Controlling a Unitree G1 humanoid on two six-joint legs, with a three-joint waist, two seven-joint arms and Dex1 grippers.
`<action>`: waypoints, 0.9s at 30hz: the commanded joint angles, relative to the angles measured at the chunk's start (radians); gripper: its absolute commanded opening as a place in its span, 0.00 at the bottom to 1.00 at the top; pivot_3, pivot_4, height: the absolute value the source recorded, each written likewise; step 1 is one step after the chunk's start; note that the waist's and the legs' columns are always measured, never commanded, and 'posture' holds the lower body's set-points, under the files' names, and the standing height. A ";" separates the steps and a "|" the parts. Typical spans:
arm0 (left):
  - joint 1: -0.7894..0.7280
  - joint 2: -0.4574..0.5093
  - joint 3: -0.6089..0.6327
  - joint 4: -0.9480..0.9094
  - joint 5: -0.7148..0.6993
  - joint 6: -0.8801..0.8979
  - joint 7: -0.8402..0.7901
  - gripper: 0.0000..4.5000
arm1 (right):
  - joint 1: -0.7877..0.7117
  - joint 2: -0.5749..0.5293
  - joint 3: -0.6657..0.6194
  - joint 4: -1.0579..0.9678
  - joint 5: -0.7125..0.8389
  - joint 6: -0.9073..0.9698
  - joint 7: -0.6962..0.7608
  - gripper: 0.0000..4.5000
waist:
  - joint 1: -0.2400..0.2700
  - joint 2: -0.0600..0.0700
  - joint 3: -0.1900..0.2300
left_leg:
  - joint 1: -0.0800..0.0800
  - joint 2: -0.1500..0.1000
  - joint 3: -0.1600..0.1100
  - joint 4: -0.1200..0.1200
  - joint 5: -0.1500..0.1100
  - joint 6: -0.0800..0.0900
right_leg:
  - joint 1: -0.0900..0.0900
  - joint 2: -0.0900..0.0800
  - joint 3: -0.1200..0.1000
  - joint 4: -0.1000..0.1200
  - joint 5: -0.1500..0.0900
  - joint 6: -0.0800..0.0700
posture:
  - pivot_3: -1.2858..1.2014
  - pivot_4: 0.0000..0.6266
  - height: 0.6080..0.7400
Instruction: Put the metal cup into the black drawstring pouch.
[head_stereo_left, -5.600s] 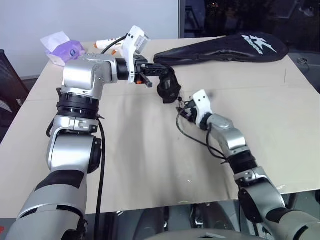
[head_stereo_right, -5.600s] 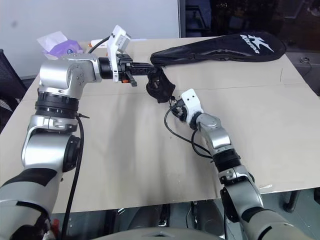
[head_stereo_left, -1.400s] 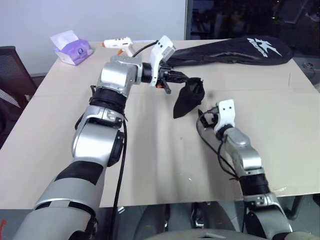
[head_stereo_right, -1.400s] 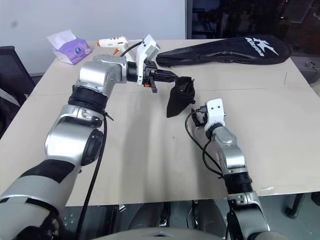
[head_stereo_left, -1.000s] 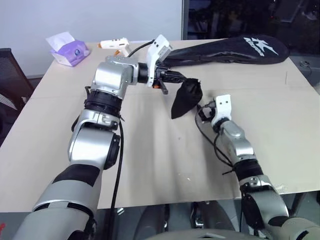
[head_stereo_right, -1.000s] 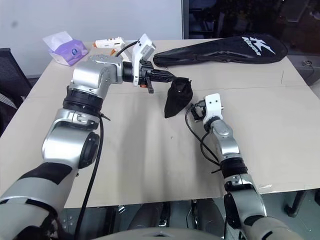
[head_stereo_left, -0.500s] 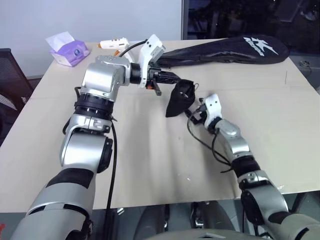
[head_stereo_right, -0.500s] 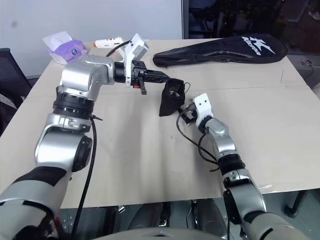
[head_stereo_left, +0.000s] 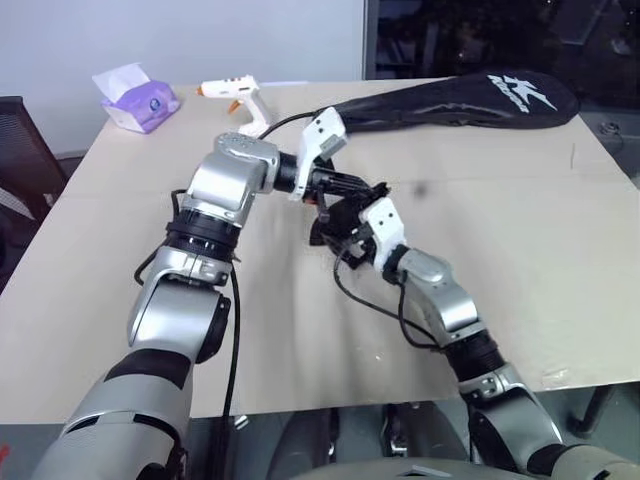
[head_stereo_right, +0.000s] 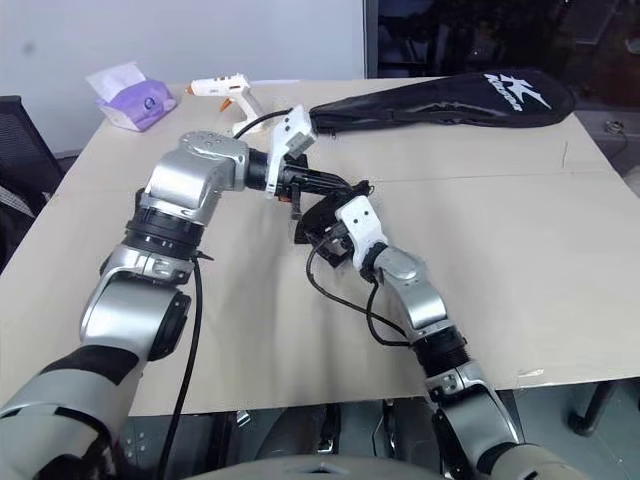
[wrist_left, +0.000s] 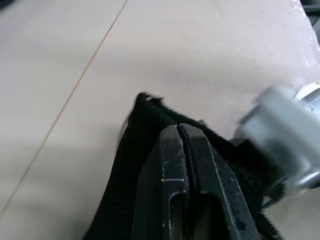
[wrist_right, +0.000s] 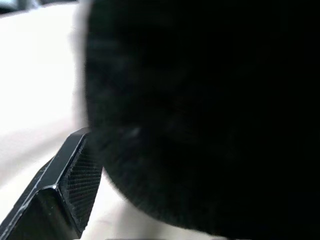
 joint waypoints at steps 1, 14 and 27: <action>-0.011 0.029 0.007 0.008 0.016 -0.046 -0.008 0.00 | 0.010 -0.003 -0.030 -0.010 -0.017 -0.026 -0.057 1.00 | 0.001 0.000 0.000 | 0.000 0.000 0.000 0.000 0.000 0.000 | 0.000 0.000 0.000 0.000 0.000 0.000 | 0.52 0.24 1.00; -0.018 -0.013 0.000 -0.108 -0.002 0.228 0.090 0.41 | 0.059 0.008 0.002 -0.081 -0.050 0.002 -0.076 1.00 | 0.001 0.000 0.000 | -0.001 0.000 0.000 0.000 0.000 0.000 | 0.000 0.000 0.000 0.000 0.000 0.000 | 0.52 0.24 1.00; -0.010 -0.096 -0.104 -0.228 0.090 0.422 0.377 0.32 | 0.061 0.004 0.006 -0.105 -0.062 0.015 -0.081 1.00 | 0.001 0.000 0.000 | 0.000 0.000 0.000 0.000 0.000 0.000 | 0.000 0.000 0.000 0.000 0.000 0.000 | 0.52 0.24 1.00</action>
